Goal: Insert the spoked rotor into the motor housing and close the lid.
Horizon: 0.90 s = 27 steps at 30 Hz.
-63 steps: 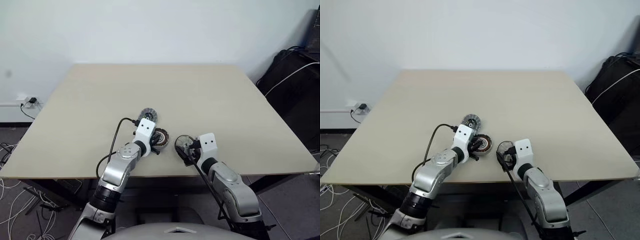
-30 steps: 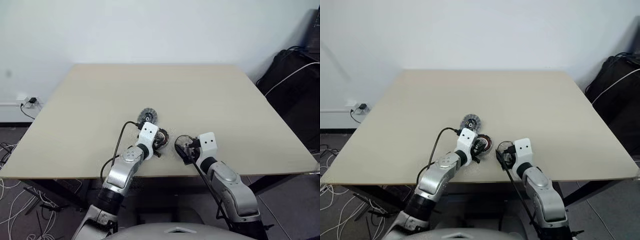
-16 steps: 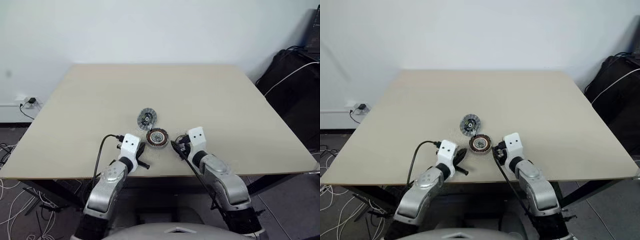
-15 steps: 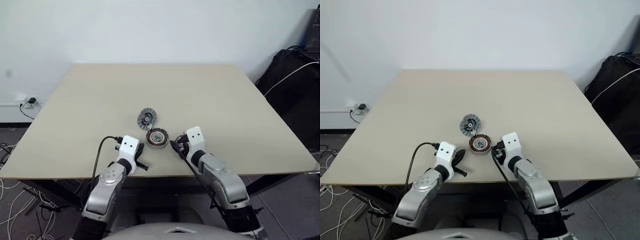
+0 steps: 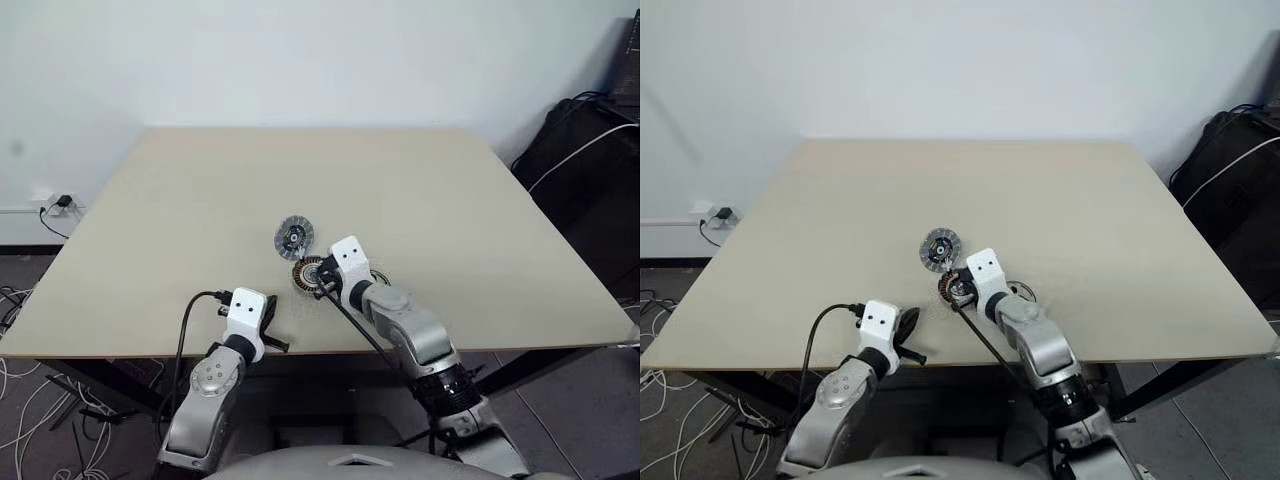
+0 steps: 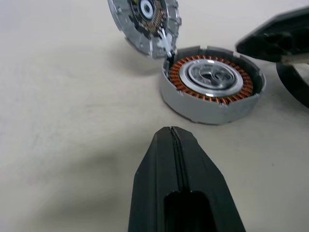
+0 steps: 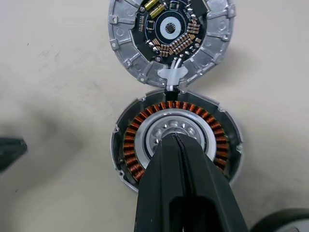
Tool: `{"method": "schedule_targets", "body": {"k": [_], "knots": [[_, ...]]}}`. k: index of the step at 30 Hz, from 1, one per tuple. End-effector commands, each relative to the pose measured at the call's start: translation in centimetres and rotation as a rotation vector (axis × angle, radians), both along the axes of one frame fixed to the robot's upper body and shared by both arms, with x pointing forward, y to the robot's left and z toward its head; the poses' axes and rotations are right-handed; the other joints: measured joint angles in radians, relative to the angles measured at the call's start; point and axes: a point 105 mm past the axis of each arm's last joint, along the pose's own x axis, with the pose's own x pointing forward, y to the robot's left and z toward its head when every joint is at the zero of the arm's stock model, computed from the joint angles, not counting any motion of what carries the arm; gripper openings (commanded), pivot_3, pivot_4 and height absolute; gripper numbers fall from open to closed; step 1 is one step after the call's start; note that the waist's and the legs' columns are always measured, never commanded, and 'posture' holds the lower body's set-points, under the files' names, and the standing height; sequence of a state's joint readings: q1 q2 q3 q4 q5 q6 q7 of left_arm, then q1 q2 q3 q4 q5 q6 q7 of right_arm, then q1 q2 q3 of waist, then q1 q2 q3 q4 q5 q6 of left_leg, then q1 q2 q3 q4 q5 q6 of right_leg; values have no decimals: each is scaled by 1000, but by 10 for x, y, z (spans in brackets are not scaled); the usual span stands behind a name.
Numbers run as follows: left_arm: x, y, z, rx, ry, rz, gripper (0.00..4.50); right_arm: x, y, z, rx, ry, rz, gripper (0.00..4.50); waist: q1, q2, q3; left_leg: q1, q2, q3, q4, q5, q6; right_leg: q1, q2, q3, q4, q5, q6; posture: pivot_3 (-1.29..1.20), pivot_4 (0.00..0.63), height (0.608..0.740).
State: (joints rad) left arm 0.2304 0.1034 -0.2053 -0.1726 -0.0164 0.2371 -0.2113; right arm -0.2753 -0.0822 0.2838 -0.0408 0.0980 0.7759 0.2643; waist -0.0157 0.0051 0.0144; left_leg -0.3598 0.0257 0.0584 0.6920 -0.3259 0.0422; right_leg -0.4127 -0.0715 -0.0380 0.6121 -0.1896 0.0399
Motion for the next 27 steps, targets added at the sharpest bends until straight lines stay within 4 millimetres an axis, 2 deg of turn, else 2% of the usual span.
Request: {"method": "schedule_targets", "body": {"k": [1, 12, 27], "knots": [[4, -1, 9, -9, -43, 5, 0, 3, 6, 9, 8, 6, 28, 34, -1, 0, 0, 0, 0, 0, 0, 0, 0, 0, 0, 0, 0, 0, 0, 0, 0, 740], [6, -9, 8, -20, -37, -16, 0, -2, 6, 2, -3, 104, 34, 34, -8, 0, 0, 0, 0, 0, 0, 0, 0, 0, 0, 0, 0, 0, 0, 0, 0, 740], [7, -10, 8, -26, -34, -24, 0, 8, 5, -6, -6, 120, 9, 34, -11, 0, 0, 0, 0, 0, 0, 0, 0, 0, 0, 0, 0, 0, 0, 0, 0, 740]]}}
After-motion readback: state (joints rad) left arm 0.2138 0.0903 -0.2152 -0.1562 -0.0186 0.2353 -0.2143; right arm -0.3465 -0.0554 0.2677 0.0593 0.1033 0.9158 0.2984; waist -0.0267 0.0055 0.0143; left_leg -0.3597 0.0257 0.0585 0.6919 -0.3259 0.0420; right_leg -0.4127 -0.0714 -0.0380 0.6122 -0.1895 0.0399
